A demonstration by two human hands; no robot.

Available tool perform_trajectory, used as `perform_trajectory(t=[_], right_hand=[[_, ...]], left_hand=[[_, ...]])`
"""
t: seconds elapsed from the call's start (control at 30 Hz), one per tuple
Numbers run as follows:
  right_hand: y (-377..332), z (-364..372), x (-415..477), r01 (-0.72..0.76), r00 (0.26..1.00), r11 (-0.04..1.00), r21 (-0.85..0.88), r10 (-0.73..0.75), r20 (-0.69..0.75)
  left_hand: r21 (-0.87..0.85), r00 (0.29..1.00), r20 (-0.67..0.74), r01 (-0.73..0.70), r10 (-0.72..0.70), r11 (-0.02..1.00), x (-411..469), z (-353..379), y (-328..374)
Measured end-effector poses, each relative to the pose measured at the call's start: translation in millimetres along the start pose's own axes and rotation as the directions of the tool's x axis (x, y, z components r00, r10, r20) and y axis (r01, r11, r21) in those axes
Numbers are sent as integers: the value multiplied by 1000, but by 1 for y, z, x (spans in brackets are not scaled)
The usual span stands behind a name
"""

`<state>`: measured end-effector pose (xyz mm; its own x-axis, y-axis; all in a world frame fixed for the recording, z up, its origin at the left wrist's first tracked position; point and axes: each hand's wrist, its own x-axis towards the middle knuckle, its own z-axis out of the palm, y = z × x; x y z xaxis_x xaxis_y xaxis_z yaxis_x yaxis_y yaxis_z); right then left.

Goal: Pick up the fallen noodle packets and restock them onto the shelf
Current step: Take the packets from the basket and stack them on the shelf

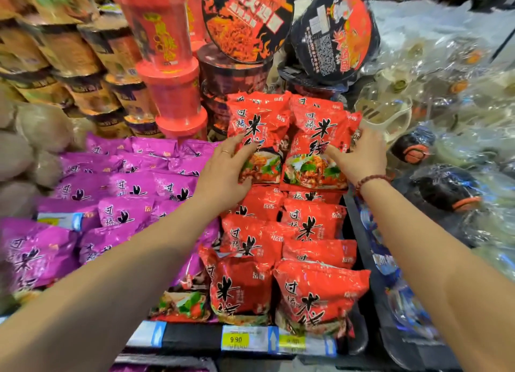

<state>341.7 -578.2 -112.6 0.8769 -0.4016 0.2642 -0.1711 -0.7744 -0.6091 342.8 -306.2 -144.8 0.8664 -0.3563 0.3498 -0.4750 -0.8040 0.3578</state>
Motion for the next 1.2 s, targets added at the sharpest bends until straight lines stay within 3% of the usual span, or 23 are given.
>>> perform_trajectory(t=[0.2, 0.4, 0.53, 0.8, 1.03, 1.2], right_hand=[[-40, -21, -41, 284, 958, 947, -149, -285, 13], [-111, -10, -133, 569, 819, 820, -58, -558, 136], [-146, 22, -205, 681, 716, 731, -44, -651, 251], [-182, 104, -347, 769, 577, 636, -57, -653, 491], [-164, 189, -437, 759, 425, 649, 61, -564, 708], [-123, 264, -486, 692, 280, 706, 151, -456, 845]], left_hand=[[-28, 998, -58, 0, -1, 1000, -39, -39, -11], [49, 998, -43, -41, 43, 998, -118, -78, -46], [84, 1000, -13, -13, 14, 996, -197, -106, -78], [177, 990, 120, 50, -72, 983, -361, -139, -156], [139, 928, 193, 294, -317, 946, -489, -107, -219], [150, 788, 194, 565, -584, 812, -572, -66, -250]])
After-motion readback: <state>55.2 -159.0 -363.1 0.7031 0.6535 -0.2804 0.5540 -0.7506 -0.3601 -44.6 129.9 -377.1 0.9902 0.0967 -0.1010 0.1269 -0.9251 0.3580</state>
